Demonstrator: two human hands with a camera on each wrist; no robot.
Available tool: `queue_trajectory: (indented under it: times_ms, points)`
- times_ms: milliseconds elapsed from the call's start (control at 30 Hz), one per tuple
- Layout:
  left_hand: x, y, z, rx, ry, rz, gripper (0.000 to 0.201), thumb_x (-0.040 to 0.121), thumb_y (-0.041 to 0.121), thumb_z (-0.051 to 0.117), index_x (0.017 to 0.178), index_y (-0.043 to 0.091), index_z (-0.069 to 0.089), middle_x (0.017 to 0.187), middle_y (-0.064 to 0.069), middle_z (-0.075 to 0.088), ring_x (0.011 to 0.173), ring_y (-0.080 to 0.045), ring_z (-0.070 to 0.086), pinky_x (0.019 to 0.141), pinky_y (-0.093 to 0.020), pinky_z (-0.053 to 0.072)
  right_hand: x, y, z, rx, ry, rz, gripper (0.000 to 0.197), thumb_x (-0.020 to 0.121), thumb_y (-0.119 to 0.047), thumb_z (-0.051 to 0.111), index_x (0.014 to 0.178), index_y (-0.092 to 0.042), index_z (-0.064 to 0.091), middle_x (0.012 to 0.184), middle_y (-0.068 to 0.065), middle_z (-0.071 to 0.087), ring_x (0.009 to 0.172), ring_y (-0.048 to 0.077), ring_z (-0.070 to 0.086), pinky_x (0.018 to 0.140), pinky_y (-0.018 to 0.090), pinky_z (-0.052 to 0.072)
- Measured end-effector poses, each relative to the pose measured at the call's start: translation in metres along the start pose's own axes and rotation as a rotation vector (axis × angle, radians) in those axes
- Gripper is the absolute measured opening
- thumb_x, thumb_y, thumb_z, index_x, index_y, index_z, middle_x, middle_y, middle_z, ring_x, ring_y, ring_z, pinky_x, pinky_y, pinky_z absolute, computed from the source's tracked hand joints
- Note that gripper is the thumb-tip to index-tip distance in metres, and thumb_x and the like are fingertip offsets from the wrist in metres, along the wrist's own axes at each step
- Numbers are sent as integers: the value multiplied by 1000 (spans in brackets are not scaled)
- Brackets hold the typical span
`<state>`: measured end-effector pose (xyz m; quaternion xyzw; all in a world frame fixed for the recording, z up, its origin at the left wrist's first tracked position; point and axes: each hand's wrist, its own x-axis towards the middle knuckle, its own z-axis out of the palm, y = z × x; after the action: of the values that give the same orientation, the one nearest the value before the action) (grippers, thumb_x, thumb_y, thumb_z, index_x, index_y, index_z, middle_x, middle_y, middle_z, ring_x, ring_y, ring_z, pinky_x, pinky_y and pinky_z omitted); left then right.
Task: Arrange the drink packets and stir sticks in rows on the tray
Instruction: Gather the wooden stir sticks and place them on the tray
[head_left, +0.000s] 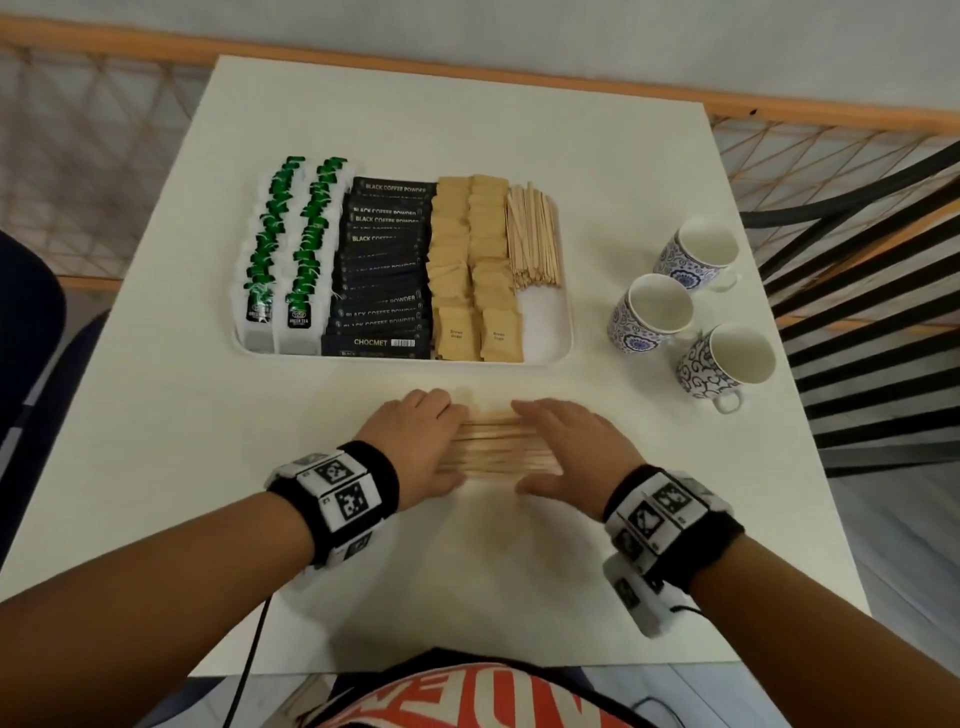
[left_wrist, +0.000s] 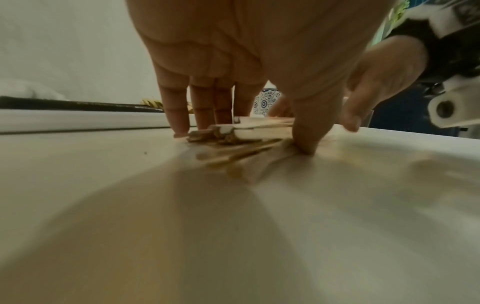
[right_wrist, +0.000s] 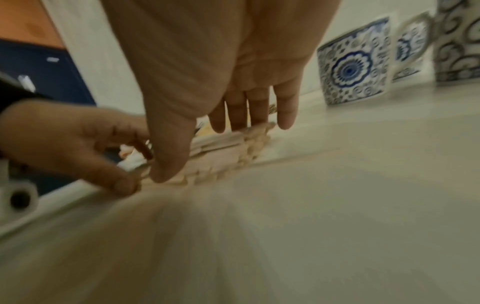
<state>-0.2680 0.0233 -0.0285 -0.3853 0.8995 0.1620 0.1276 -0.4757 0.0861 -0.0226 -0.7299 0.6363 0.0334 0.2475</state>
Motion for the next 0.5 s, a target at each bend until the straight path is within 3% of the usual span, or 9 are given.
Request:
queue_trajectory:
  times_ms: [67, 133, 200, 300, 400, 500]
  points:
    - [3, -4, -1, -6, -1, -7, 77, 75, 64, 59, 136, 24, 34, 126, 3, 41, 113, -18, 41, 95, -34, 41, -11, 16, -12, 87, 48, 73, 88, 73, -47, 76, 146, -25, 31, 145, 2, 38, 133, 21, 34, 109, 32, 28]
    - [2, -8, 0, -7, -20, -14, 88, 67, 67, 63, 137, 24, 31, 127, 5, 38, 115, -17, 40, 97, -34, 41, -31, 38, -20, 131, 79, 188, 85, 68, -40, 81, 141, -28, 39, 136, 0, 43, 125, 19, 40, 103, 32, 35]
    - [0, -11, 1, 0, -41, -16, 94, 64, 67, 65, 139, 23, 29, 130, 5, 36, 117, -16, 38, 98, -34, 41, -52, 57, -22, 141, 28, 310, 76, 66, -33, 83, 132, -29, 46, 122, -3, 48, 106, 13, 51, 92, 31, 44]
    - [1, -13, 2, -18, -47, -6, 91, 67, 66, 65, 139, 24, 29, 129, 5, 35, 116, -16, 37, 97, -34, 41, -66, 70, -11, 192, -28, 419, 56, 68, -23, 81, 116, -27, 53, 100, -7, 51, 76, 7, 55, 76, 23, 45]
    - [5, -13, -1, -45, -65, -4, 82, 72, 62, 64, 138, 25, 32, 127, 5, 37, 115, -15, 37, 97, -33, 41, -58, 66, 3, 318, 68, 439, 41, 73, -14, 74, 105, -27, 54, 87, -7, 55, 75, 13, 57, 70, 22, 41]
    - [9, -9, -4, -66, -74, 6, 76, 76, 58, 64, 137, 25, 35, 125, 6, 38, 113, -14, 38, 97, -32, 41, -36, 46, 10, 415, 133, 418, 38, 78, -9, 68, 108, -27, 54, 84, -7, 61, 79, 13, 58, 74, 23, 45]
